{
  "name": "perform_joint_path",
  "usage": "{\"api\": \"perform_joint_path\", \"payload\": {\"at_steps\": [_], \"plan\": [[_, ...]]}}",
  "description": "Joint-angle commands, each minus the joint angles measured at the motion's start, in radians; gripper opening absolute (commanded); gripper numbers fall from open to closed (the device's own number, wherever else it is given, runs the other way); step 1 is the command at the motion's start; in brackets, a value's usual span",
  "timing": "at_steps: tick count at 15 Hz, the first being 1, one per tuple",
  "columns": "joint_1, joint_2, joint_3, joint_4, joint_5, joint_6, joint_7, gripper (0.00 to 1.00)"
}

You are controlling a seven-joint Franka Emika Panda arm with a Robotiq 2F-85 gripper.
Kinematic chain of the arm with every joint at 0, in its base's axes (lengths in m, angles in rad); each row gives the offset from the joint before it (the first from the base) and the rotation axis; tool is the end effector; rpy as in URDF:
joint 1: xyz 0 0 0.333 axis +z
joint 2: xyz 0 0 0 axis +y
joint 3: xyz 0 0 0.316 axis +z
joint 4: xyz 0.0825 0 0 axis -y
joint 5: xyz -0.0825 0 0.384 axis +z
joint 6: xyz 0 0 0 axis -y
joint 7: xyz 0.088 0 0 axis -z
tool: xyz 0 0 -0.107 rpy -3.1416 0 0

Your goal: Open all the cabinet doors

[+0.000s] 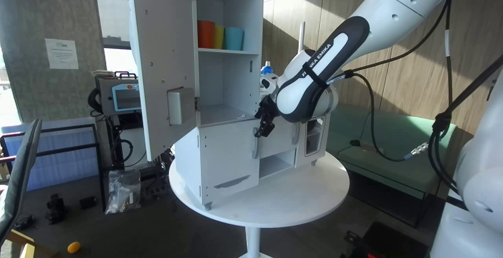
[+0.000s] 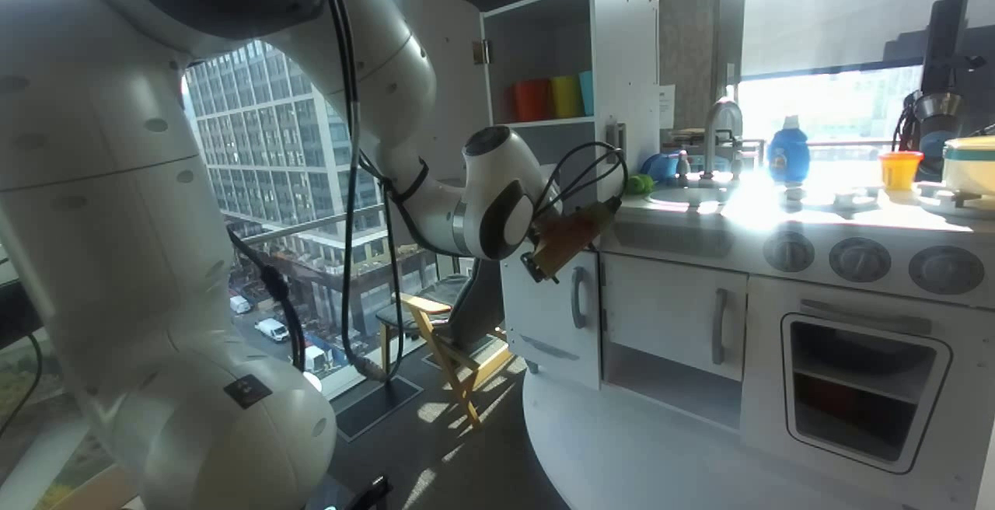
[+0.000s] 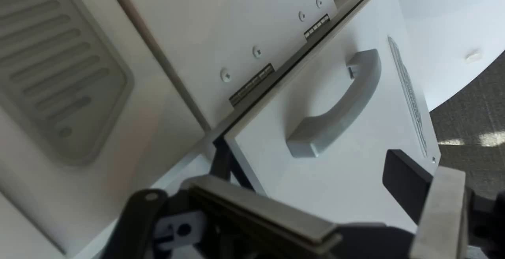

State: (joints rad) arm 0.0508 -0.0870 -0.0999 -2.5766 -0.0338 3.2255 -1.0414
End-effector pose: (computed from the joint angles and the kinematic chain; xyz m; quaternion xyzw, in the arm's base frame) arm 0.4899 -0.0210 0.3793 0.8135 0.4572 0.3071 0.1870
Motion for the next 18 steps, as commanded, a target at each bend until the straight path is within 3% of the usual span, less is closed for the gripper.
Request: {"api": "perform_joint_path", "payload": {"at_steps": [1,5,8,12,17,18], "plan": [[-0.065,0.057,0.012,0.044,-0.124,0.008,0.087,1.00],[-0.072,0.003,0.021,0.020,-0.206,-0.094,0.163,1.00],[-0.102,-0.098,0.045,-0.030,-0.315,-0.282,0.264,1.00],[-0.021,-0.265,0.054,-0.126,-0.257,-0.508,0.206,1.00],[0.138,-0.390,0.037,-0.210,-0.138,-0.625,0.086,1.00],[0.169,-0.370,0.044,-0.171,-0.118,-0.667,0.071,1.00]]}}
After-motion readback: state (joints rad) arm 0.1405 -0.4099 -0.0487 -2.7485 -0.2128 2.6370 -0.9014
